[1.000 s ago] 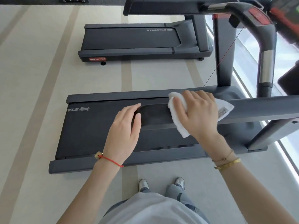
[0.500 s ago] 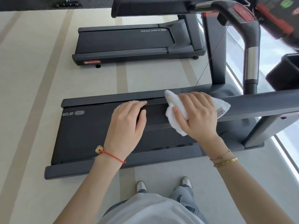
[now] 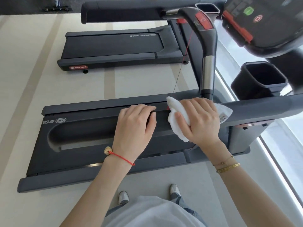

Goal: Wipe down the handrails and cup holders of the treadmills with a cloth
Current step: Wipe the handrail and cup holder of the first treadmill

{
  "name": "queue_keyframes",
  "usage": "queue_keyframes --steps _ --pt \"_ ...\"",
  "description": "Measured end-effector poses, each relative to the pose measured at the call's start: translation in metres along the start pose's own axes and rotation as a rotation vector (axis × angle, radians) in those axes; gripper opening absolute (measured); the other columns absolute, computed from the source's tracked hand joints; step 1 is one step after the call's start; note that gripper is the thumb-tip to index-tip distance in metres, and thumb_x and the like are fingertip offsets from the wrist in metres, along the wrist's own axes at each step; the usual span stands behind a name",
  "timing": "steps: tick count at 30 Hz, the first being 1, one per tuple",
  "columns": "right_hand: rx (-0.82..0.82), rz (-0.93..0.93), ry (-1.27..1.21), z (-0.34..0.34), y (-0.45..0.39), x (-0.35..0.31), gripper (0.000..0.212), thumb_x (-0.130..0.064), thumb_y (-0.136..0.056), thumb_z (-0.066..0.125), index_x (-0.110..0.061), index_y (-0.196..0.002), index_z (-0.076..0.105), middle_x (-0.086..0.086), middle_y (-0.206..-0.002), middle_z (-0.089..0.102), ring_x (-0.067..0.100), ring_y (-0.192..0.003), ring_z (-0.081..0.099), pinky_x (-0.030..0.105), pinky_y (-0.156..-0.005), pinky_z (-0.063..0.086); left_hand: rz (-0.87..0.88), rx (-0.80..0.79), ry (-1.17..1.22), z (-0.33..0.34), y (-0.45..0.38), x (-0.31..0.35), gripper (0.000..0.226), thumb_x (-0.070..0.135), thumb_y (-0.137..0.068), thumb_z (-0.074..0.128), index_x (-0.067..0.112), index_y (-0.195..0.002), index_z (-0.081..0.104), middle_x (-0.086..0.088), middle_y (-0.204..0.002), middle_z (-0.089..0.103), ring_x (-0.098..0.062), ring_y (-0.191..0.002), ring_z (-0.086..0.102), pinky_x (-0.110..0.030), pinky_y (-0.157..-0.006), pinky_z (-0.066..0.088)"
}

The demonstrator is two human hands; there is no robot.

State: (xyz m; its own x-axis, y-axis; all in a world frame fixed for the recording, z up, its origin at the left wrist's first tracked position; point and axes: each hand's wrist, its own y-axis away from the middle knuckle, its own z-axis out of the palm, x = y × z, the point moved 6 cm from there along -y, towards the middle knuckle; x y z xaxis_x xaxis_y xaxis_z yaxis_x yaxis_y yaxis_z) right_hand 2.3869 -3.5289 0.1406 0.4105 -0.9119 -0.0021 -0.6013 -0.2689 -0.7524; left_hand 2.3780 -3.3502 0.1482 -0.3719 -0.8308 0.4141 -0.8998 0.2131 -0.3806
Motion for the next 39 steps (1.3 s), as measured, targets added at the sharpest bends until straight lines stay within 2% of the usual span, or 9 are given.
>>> queue_keyframes --steps 10,15,19,23,26,29,31,36,39 --pt "-0.027 -0.059 -0.016 -0.031 0.02 0.101 0.029 -0.03 -0.094 0.05 -0.008 -0.078 0.061 0.002 -0.071 0.057 0.023 -0.07 0.052 0.034 -0.073 0.041 -0.048 0.009 -0.035 0.056 -0.028 0.085 0.021 0.021 -0.099 0.05 0.016 -0.104 0.071 0.005 -0.101 0.071 -0.018 -0.091 0.064 -0.035 -0.088 0.044" --pt "-0.088 0.057 0.013 -0.053 0.03 0.167 0.034 -0.032 -0.097 0.043 -0.012 -0.073 0.057 -0.001 -0.063 0.053 0.024 -0.065 0.052 0.036 -0.07 0.042 -0.089 0.021 -0.073 0.072 -0.034 0.109 0.022 0.02 -0.1 0.05 0.016 -0.104 0.071 0.005 -0.102 0.071 -0.019 -0.092 0.065 -0.037 -0.092 0.044" --pt "-0.123 0.094 -0.006 -0.048 0.022 0.151 0.035 -0.033 -0.097 0.042 -0.015 -0.068 0.048 -0.002 -0.06 0.048 0.023 -0.061 0.047 0.036 -0.067 0.038 -0.1 0.032 -0.112 0.087 -0.039 0.128 0.025 0.022 -0.101 0.047 0.018 -0.103 0.071 0.007 -0.101 0.072 -0.016 -0.09 0.065 -0.036 -0.09 0.041" --pt "-0.158 -0.039 -0.11 -0.038 0.022 0.126 0.035 -0.038 -0.099 0.044 -0.011 -0.08 0.059 0.001 -0.069 0.054 0.023 -0.067 0.048 0.035 -0.071 0.04 -0.122 0.074 -0.169 0.094 -0.04 0.135 0.031 0.026 -0.101 0.04 0.018 -0.099 0.07 0.007 -0.096 0.071 -0.016 -0.086 0.064 -0.036 -0.087 0.04" --pt "-0.166 -0.058 -0.085 -0.049 0.029 0.158 0.035 -0.039 -0.099 0.044 -0.012 -0.083 0.06 0.0 -0.07 0.055 0.024 -0.069 0.051 0.035 -0.072 0.04 -0.12 0.113 -0.187 0.094 -0.039 0.133 0.028 0.024 -0.102 0.042 0.021 -0.098 0.07 0.01 -0.094 0.071 -0.014 -0.083 0.063 -0.034 -0.088 0.039" --pt "-0.151 0.061 -0.017 -0.068 0.04 0.212 0.033 -0.036 -0.099 0.045 -0.012 -0.079 0.057 0.001 -0.068 0.056 0.025 -0.069 0.052 0.036 -0.072 0.039 -0.129 0.127 -0.191 0.094 -0.039 0.132 0.026 0.024 -0.102 0.043 0.023 -0.097 0.069 0.012 -0.091 0.07 -0.014 -0.08 0.061 -0.033 -0.088 0.036" --pt "-0.148 0.117 0.014 -0.073 0.043 0.223 0.033 -0.034 -0.098 0.045 -0.012 -0.076 0.056 0.001 -0.066 0.055 0.027 -0.069 0.052 0.037 -0.072 0.039 -0.13 0.129 -0.215 0.095 -0.039 0.132 0.027 0.025 -0.102 0.042 0.024 -0.098 0.068 0.011 -0.089 0.069 -0.014 -0.079 0.06 -0.032 -0.087 0.034" --pt "-0.176 0.047 -0.079 -0.048 0.032 0.158 0.034 -0.036 -0.099 0.042 -0.012 -0.082 0.058 0.002 -0.071 0.056 0.025 -0.07 0.05 0.038 -0.074 0.041 -0.128 0.125 -0.258 0.098 -0.04 0.13 0.03 0.029 -0.103 0.038 0.025 -0.101 0.068 0.011 -0.09 0.067 -0.015 -0.079 0.059 -0.034 -0.086 0.034" --pt "-0.18 -0.049 -0.097 -0.046 0.032 0.153 0.035 -0.039 -0.1 0.043 -0.011 -0.088 0.062 0.001 -0.075 0.057 0.024 -0.073 0.052 0.036 -0.076 0.042 -0.13 0.124 -0.265 0.097 -0.04 0.129 0.03 0.029 -0.103 0.037 0.025 -0.101 0.067 0.011 -0.09 0.067 -0.014 -0.08 0.059 -0.033 -0.087 0.034"
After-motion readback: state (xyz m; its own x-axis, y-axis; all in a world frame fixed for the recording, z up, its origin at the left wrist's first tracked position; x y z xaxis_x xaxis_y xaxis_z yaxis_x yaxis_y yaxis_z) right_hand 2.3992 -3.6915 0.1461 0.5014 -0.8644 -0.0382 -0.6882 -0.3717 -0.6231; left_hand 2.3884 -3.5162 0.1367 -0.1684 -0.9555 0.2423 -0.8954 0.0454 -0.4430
